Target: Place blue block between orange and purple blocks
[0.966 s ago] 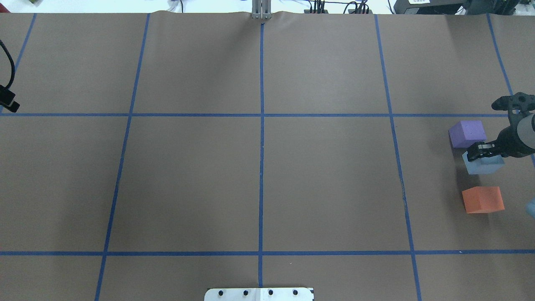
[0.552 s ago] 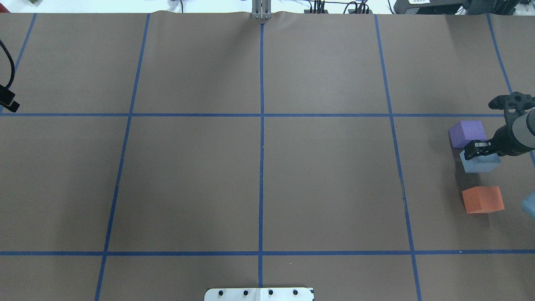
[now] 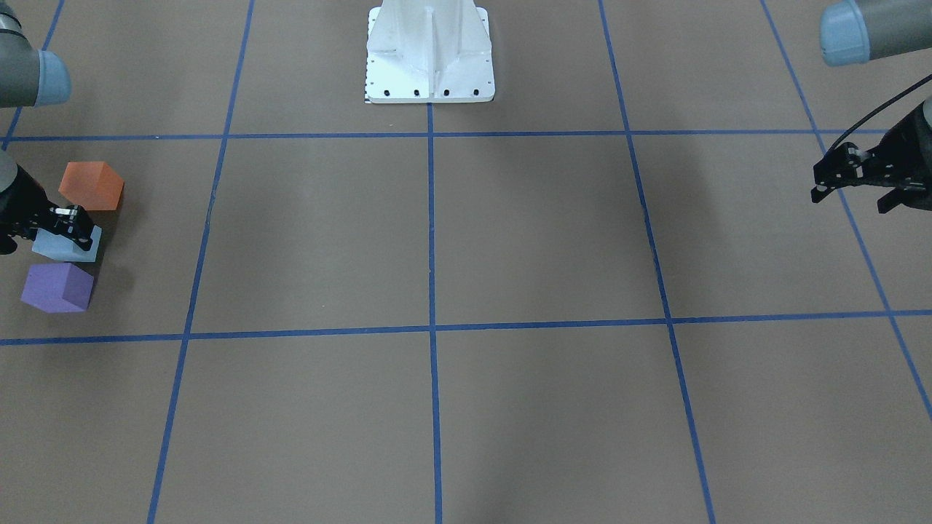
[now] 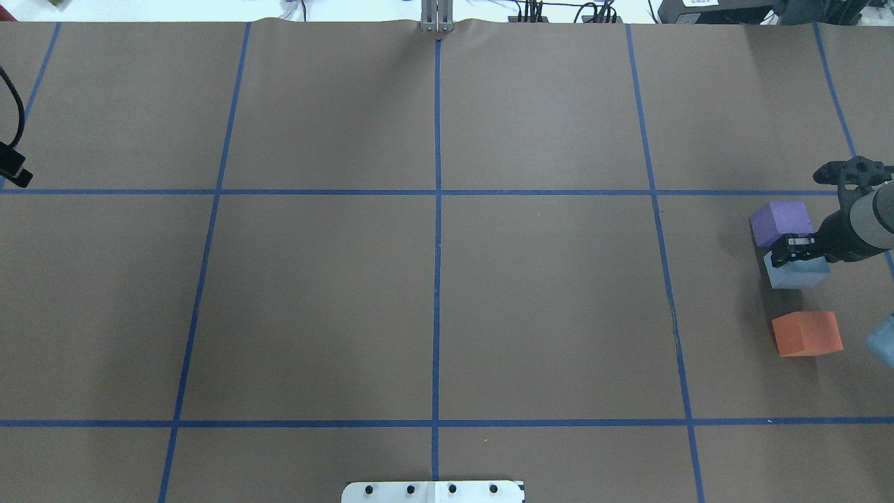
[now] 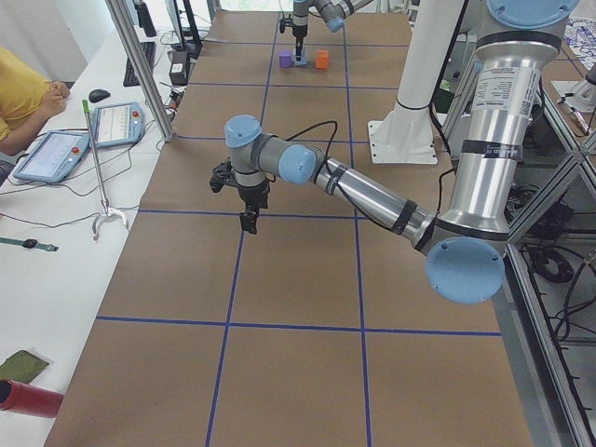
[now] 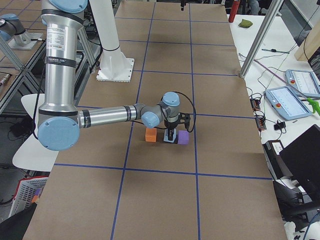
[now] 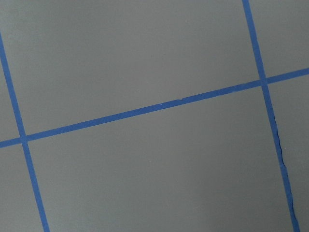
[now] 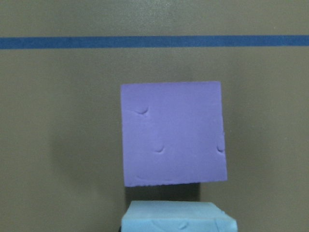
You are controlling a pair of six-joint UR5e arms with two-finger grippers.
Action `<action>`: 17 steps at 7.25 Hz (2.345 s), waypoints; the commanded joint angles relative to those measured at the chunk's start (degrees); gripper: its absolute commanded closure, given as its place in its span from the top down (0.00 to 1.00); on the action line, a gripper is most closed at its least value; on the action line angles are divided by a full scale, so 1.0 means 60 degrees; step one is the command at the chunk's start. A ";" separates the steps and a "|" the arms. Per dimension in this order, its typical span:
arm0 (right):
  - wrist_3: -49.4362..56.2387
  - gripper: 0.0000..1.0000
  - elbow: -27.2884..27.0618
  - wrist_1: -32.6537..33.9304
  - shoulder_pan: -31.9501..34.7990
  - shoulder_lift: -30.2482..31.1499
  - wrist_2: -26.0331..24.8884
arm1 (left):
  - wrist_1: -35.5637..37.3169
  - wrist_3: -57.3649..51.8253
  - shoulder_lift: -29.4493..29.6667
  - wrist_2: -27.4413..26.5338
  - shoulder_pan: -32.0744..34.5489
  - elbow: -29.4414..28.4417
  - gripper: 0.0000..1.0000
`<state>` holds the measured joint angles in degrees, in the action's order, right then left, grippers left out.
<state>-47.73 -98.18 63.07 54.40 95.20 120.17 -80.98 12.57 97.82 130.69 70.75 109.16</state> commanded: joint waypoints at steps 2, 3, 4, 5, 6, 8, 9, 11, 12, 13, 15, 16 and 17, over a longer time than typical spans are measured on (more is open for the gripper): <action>-0.0087 0.06 0.0045 -0.0097 -0.0160 0.0012 -0.0018 | 0.0005 0.0000 0.0015 0.0000 -0.0015 0.0000 1.00; -0.0102 0.99 0.0030 -0.0111 -0.0189 0.0012 -0.0018 | 0.0005 0.0000 0.0015 0.0014 -0.0015 0.0000 1.00; -0.0015 1.00 0.0016 -0.0126 -0.0189 0.0012 -0.0018 | 0.0005 0.0000 0.0015 0.0014 -0.0015 0.0014 1.00; 0.0029 1.00 0.0016 -0.0387 -0.0189 0.0070 0.0025 | 0.0005 0.0000 0.0015 0.0014 0.0000 0.0015 1.00; 0.0044 1.00 -0.0144 -0.0622 -0.0117 0.0245 0.0055 | 0.0005 0.0000 0.0015 0.0000 -0.0014 0.0015 1.00; 0.0074 1.00 -0.0686 -0.0508 0.0479 0.0364 0.0708 | 0.0005 0.0000 0.0015 -0.0015 0.0000 -0.0014 1.00; 0.0451 1.00 -0.0601 -0.0493 0.1587 0.0364 0.1874 | -0.0024 -0.0014 0.0000 0.0014 0.0058 -0.0058 1.00; 0.2901 1.00 -0.0731 0.1122 0.3157 0.0059 0.2617 | -0.0009 -0.0624 -0.0014 0.0058 0.0495 -0.0349 1.00; 0.4496 1.00 -0.0905 0.2439 0.3977 -0.0161 0.2619 | -0.0024 -0.1427 -0.0014 0.0639 0.1064 -0.0990 1.00; 0.5832 1.00 -0.1154 0.3757 0.4638 -0.0308 0.2604 | -0.0038 -0.1943 -0.0014 0.0978 0.1591 -0.1518 1.00; 0.7234 1.00 -0.1171 0.4589 0.5447 -0.0398 0.2501 | -0.0038 -0.3217 0.0000 0.0981 0.2443 -0.2267 1.00; 0.7237 1.00 -0.1200 0.4590 0.5450 -0.0398 0.2501 | -0.0038 -0.3455 -0.0014 0.0981 0.2548 -0.2416 1.00; 0.7237 1.00 -0.1171 0.4591 0.5363 -0.0398 0.2487 | -0.0038 -0.3457 -0.0014 0.0996 0.2563 -0.2417 1.00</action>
<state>-4.97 -105.24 90.20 86.53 92.85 135.17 -81.21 -7.01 97.76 136.56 85.42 95.36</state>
